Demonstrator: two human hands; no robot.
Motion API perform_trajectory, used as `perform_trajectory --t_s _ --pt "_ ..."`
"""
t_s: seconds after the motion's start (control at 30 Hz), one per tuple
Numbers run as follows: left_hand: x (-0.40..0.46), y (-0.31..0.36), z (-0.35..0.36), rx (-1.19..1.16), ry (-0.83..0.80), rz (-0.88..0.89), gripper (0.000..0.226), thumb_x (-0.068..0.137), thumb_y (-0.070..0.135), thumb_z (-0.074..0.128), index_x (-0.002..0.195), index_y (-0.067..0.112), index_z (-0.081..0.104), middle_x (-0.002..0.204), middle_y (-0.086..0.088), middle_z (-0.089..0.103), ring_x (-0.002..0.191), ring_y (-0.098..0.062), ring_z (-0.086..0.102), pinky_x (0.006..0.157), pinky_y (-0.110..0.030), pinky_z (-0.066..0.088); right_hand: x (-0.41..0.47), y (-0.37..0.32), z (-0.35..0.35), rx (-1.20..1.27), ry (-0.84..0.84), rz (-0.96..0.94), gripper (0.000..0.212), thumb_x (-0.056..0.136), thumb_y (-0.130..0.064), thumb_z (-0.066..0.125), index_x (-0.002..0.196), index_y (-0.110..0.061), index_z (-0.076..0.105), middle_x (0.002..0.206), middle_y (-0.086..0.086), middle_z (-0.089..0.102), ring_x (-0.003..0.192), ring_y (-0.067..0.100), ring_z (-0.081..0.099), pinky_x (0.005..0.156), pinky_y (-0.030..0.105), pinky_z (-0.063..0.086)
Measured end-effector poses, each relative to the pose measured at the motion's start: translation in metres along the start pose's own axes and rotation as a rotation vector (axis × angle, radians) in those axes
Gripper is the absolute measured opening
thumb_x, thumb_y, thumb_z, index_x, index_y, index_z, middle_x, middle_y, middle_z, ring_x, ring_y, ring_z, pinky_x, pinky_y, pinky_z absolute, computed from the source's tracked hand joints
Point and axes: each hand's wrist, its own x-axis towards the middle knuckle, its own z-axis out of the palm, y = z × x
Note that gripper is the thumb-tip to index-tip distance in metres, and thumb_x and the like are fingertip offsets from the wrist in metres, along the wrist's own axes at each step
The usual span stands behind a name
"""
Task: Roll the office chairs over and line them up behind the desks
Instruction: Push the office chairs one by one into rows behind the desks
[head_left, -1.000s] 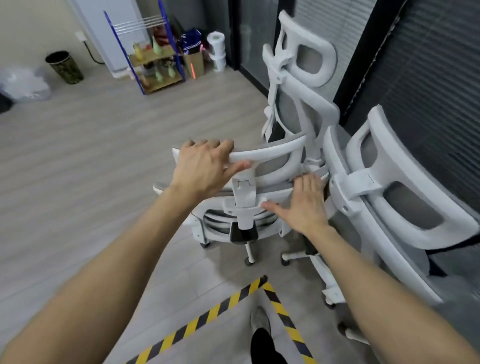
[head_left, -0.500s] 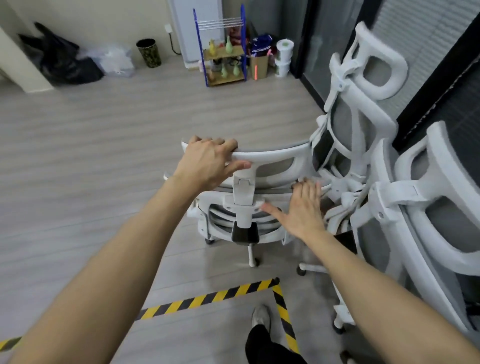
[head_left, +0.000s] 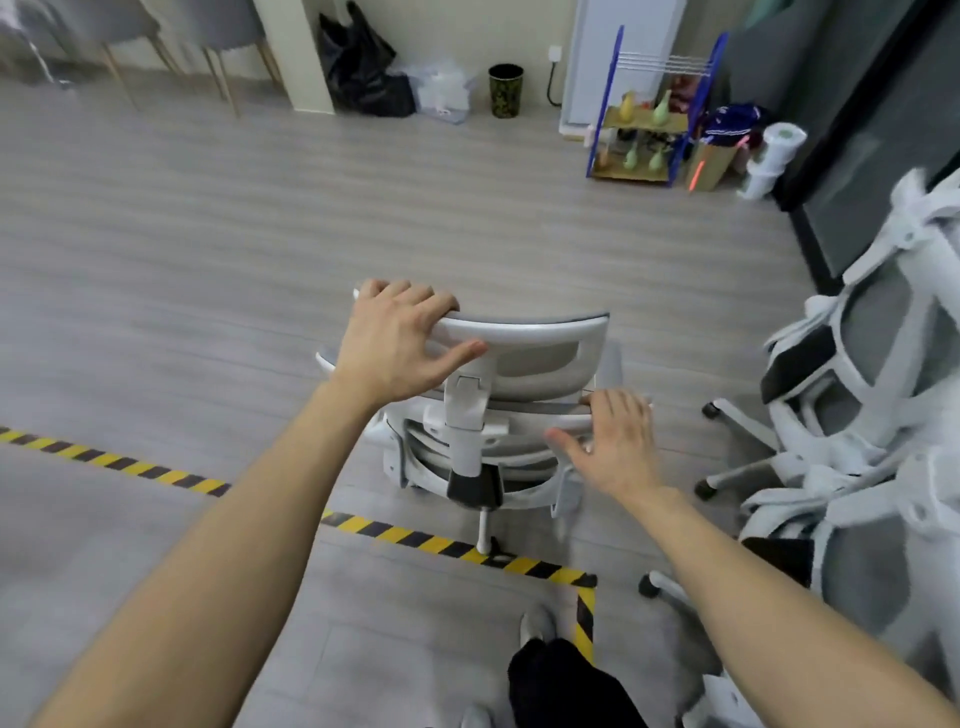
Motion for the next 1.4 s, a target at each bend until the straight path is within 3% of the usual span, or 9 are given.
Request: perform_trajectory --t_s 0.17,0.5,0.6,0.73,0.9,1.13,1.3,1.4 --pt "-0.055 -0.021 -0.022 0.058 0.107 -0.192 0.063 0.092 0.087 0.056 0.098 0.026 0.069 0.086 0.006 0.064 0.086 -0.025 0.06 0.089 -0.047 0.044 0.022 -0.032 0.022 0.064 -0.029 -0.177 0.068 0.094 -0.088 0.049 0.105 -0.021 0.055 0.101 -0.003 0.051 0.1 0.021 0.051 0.098 0.044 0.043" --pt "-0.132 -0.039 -0.054 0.282 0.181 -0.585 0.066 0.089 0.085 0.065 0.1 0.021 0.072 0.091 0.002 0.065 0.09 -0.028 0.062 0.093 -0.047 0.046 0.098 -0.099 0.05 0.264 -0.108 -0.55 0.065 0.092 -0.081 0.059 0.107 -0.017 0.063 0.101 0.001 0.061 0.102 0.026 0.056 0.099 0.043 0.044" --pt "-0.152 -0.042 -0.067 0.343 0.181 -0.681 0.065 0.09 0.085 0.064 0.101 0.022 0.071 0.091 0.003 0.065 0.091 -0.027 0.062 0.094 -0.045 0.044 0.116 -0.127 0.055 0.259 -0.189 -0.663 0.074 0.091 -0.089 0.049 0.11 -0.018 0.061 0.103 0.0 0.057 0.107 0.024 0.052 0.111 0.044 0.04" --pt "-0.183 -0.047 -0.083 0.41 0.189 -0.791 0.064 0.089 0.086 0.064 0.102 0.024 0.071 0.093 0.006 0.065 0.092 -0.024 0.061 0.096 -0.044 0.044 0.132 -0.173 0.068 0.247 -0.232 -0.751 0.088 0.084 -0.099 0.046 0.113 -0.018 0.06 0.11 0.001 0.059 0.118 0.023 0.053 0.132 0.051 0.024" --pt "-0.227 -0.06 -0.11 0.447 0.181 -0.926 0.066 0.078 0.089 0.072 0.1 0.027 0.069 0.092 0.009 0.065 0.09 -0.023 0.061 0.092 -0.046 0.044 0.135 -0.235 0.087 0.273 -0.25 -0.883 0.084 0.085 -0.095 0.053 0.109 -0.015 0.058 0.106 0.004 0.059 0.113 0.029 0.054 0.125 0.052 0.033" --pt "-0.307 -0.094 -0.147 0.578 0.202 -1.034 0.069 0.078 0.093 0.07 0.094 0.026 0.071 0.087 0.006 0.066 0.084 -0.023 0.061 0.084 -0.044 0.044 0.113 -0.341 0.098 0.275 -0.294 -1.018 0.083 0.082 -0.098 0.051 0.108 -0.019 0.058 0.106 -0.001 0.06 0.11 0.024 0.053 0.114 0.043 0.039" --pt "-0.369 -0.131 -0.182 0.626 0.207 -1.054 0.07 0.078 0.092 0.07 0.09 0.023 0.069 0.082 0.004 0.064 0.079 -0.023 0.059 0.079 -0.044 0.043 0.111 -0.422 0.107 0.297 -0.445 -1.136 0.081 0.08 -0.095 0.058 0.115 -0.023 0.065 0.115 -0.002 0.069 0.118 0.023 0.058 0.103 0.04 0.047" --pt "-0.407 -0.156 -0.201 0.644 0.201 -1.08 0.07 0.078 0.092 0.071 0.09 0.023 0.069 0.083 0.003 0.064 0.079 -0.024 0.059 0.081 -0.045 0.045 0.101 -0.474 0.115 0.292 -0.485 -1.184 0.077 0.082 -0.095 0.056 0.116 -0.025 0.061 0.117 -0.004 0.064 0.117 0.022 0.055 0.105 0.041 0.045"
